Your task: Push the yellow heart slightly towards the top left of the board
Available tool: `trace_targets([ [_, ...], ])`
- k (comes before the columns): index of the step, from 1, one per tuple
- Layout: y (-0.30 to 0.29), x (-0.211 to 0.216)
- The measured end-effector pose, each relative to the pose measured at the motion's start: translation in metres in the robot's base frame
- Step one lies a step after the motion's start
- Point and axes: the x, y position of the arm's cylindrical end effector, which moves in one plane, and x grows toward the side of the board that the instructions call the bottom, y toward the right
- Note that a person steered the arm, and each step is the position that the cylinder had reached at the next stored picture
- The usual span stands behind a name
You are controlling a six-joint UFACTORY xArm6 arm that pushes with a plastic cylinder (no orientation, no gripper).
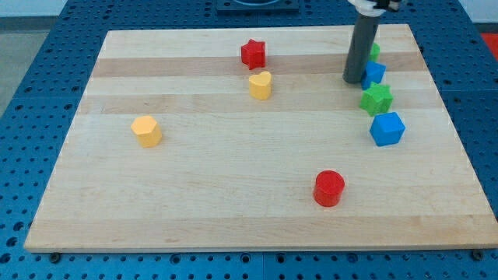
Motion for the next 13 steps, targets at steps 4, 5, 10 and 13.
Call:
trace_targets([
  [4,-0.039,0.000],
  [5,-0.039,0.010],
  [10,-0.103,0.046],
  [13,-0.194,0.014],
])
